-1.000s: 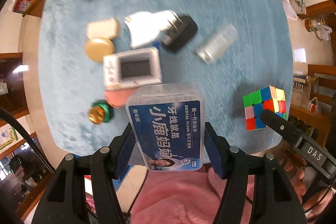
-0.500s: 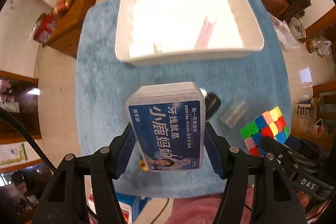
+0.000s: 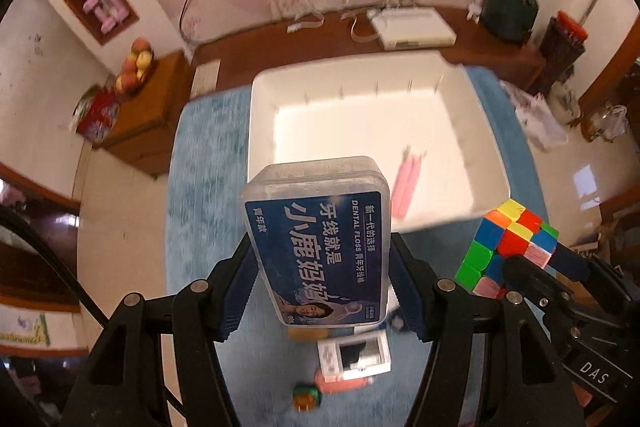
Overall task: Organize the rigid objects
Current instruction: 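Carry floss box and cube over the bin and release them inside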
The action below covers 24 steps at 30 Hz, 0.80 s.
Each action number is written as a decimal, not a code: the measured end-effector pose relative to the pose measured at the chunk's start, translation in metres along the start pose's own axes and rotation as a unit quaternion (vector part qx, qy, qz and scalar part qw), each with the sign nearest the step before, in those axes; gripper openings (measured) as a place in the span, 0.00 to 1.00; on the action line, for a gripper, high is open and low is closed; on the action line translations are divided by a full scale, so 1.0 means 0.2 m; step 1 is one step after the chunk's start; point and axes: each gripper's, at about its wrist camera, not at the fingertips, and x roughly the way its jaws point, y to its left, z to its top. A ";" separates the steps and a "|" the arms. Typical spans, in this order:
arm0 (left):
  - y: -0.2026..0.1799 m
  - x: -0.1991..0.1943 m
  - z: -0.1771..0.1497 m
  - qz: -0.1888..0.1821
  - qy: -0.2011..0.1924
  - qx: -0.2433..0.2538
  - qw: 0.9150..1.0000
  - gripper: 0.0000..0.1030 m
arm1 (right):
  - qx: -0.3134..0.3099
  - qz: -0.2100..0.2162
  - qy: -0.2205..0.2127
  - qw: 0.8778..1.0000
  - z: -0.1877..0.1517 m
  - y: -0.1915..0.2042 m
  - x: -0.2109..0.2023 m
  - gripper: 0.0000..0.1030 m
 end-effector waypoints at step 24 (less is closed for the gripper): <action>-0.11 0.31 0.11 -0.014 -0.157 0.069 0.985 0.65 | 0.000 -0.013 -0.070 0.997 0.21 -0.20 0.33 0.57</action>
